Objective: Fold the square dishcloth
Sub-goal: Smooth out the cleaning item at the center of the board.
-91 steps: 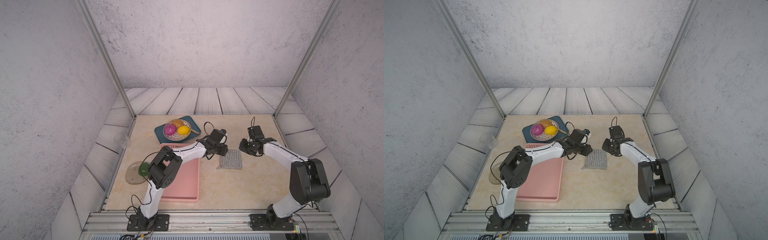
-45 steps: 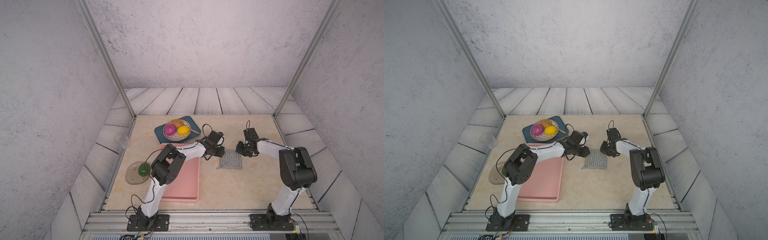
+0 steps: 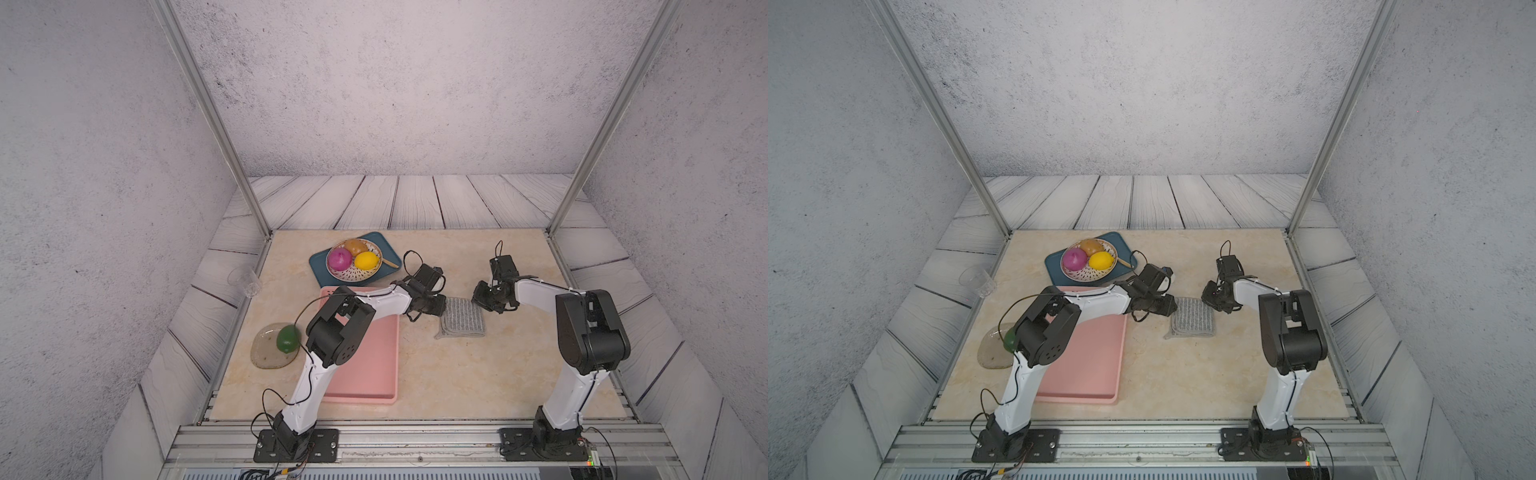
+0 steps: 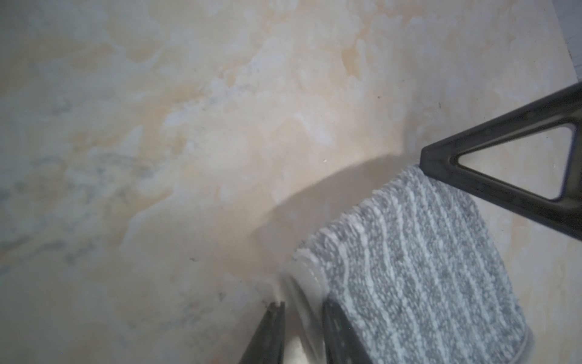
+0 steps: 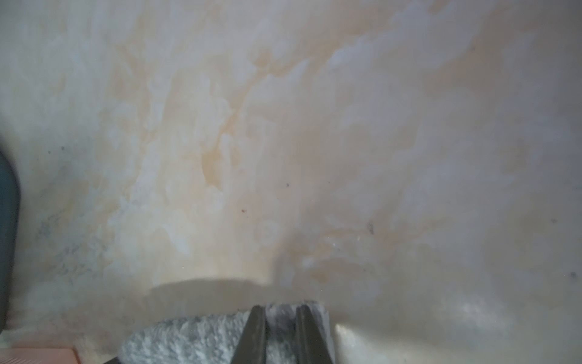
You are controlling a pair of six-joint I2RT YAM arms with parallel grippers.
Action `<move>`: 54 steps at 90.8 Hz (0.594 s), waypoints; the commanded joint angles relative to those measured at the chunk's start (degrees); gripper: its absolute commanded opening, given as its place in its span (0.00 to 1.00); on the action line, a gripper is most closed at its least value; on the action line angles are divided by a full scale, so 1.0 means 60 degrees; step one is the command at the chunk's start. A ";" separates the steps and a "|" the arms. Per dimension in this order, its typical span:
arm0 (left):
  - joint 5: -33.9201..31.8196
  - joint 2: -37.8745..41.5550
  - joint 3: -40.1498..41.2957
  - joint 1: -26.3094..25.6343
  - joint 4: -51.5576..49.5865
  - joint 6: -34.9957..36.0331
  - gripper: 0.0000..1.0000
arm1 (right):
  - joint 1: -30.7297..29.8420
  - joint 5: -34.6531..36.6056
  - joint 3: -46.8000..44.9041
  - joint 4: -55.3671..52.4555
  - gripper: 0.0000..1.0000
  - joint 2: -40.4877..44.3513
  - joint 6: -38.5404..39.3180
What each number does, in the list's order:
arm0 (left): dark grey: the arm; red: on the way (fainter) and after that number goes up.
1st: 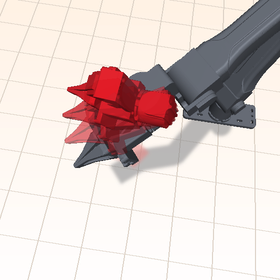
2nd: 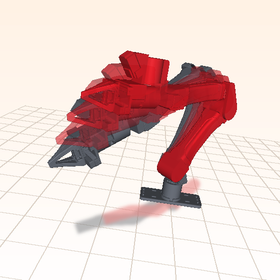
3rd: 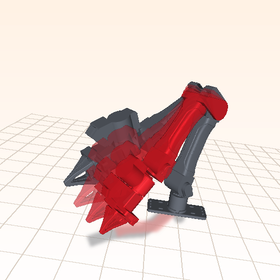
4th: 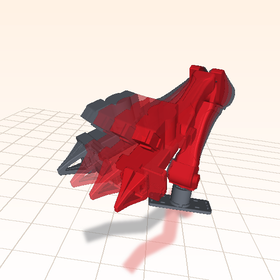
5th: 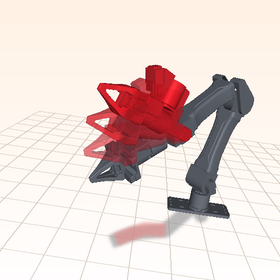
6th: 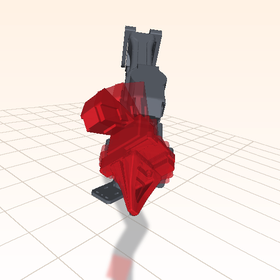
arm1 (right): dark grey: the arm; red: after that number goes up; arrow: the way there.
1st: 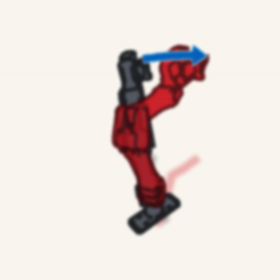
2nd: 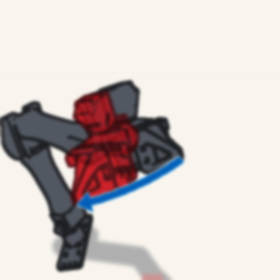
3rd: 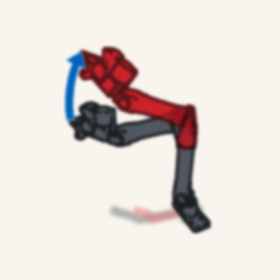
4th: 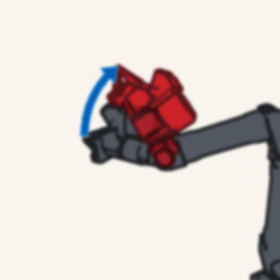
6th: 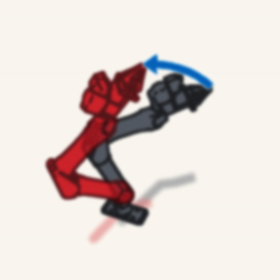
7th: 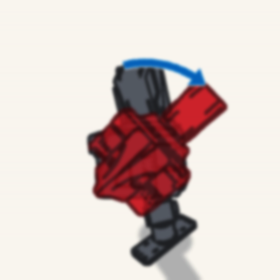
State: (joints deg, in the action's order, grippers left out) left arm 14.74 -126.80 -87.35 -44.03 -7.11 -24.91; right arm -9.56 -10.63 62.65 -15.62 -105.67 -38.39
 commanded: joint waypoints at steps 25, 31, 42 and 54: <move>-0.0201 0.1525 0.0510 0.0058 -0.0038 -0.0198 0.35 | 0.0073 0.0166 0.0177 -0.0478 0.20 0.0818 0.0603; -0.0154 0.1651 0.0465 0.0058 -0.0073 -0.0178 0.35 | 0.0071 0.0249 0.0101 -0.0523 0.21 0.0989 0.0632; 0.0091 0.1490 0.0175 0.0058 -0.0152 -0.0092 0.35 | 0.0063 0.0303 -0.0020 -0.0539 0.21 0.1153 0.0591; 0.0291 0.1098 -0.0211 0.0058 -0.0263 -0.0053 0.33 | 0.0082 0.0322 -0.0074 -0.0532 0.21 0.1094 0.0567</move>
State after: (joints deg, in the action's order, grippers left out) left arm 15.09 -118.24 -86.65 -44.03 -7.33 -25.85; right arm -9.39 -10.02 63.22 -17.26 -99.72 -35.53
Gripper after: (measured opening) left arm 0.332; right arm 0.207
